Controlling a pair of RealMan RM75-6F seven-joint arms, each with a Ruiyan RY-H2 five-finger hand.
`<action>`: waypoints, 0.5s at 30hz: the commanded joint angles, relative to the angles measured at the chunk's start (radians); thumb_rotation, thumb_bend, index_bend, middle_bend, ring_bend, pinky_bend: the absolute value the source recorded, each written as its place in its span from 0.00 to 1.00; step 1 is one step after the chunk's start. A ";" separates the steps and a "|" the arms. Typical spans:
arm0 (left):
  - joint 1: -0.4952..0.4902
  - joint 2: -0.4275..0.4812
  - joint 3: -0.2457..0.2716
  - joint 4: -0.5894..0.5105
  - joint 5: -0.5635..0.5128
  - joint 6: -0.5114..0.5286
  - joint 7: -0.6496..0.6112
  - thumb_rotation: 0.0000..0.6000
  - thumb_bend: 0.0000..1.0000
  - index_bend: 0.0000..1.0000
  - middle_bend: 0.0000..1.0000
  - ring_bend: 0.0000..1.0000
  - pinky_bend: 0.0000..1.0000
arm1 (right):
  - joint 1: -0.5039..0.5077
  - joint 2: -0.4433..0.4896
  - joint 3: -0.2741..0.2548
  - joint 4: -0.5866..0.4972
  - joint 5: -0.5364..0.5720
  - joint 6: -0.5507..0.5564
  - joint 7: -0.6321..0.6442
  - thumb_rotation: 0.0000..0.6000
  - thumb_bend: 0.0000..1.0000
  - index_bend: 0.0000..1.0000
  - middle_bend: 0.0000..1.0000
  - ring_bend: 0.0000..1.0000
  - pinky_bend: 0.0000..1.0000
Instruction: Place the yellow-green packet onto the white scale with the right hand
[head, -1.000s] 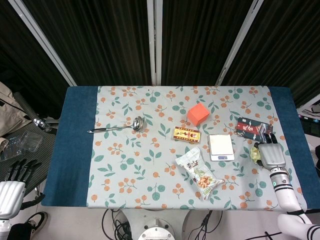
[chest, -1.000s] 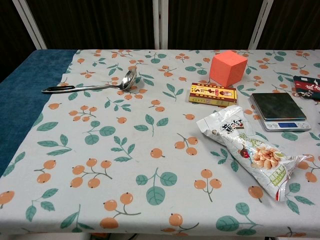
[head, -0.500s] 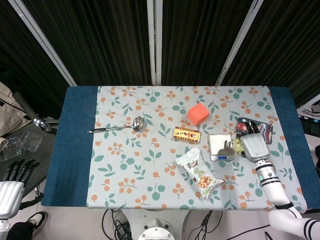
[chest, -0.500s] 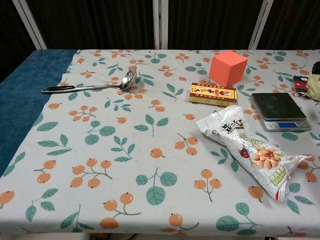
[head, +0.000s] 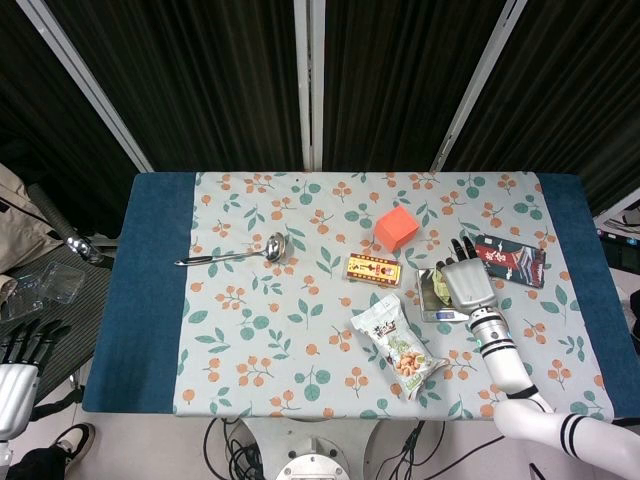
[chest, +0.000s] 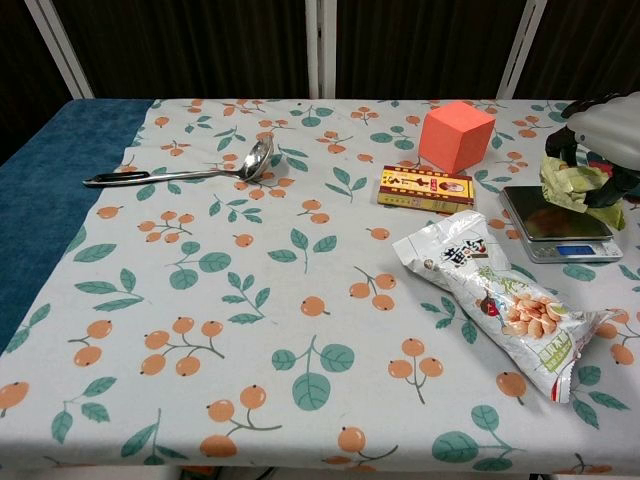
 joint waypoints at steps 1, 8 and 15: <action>0.000 0.001 -0.001 0.000 0.001 0.001 -0.002 1.00 0.04 0.16 0.09 0.00 0.06 | 0.009 -0.008 -0.003 0.006 0.013 -0.005 -0.001 1.00 0.24 0.27 0.36 0.05 0.00; 0.001 0.002 -0.002 -0.001 0.001 0.003 -0.002 1.00 0.04 0.16 0.09 0.00 0.06 | 0.013 0.006 -0.010 -0.010 -0.002 -0.002 0.047 1.00 0.12 0.00 0.10 0.00 0.00; 0.004 0.001 -0.001 0.000 0.000 0.004 -0.004 1.00 0.04 0.16 0.09 0.00 0.06 | 0.007 0.023 -0.013 -0.020 -0.010 0.014 0.093 1.00 0.11 0.00 0.01 0.00 0.00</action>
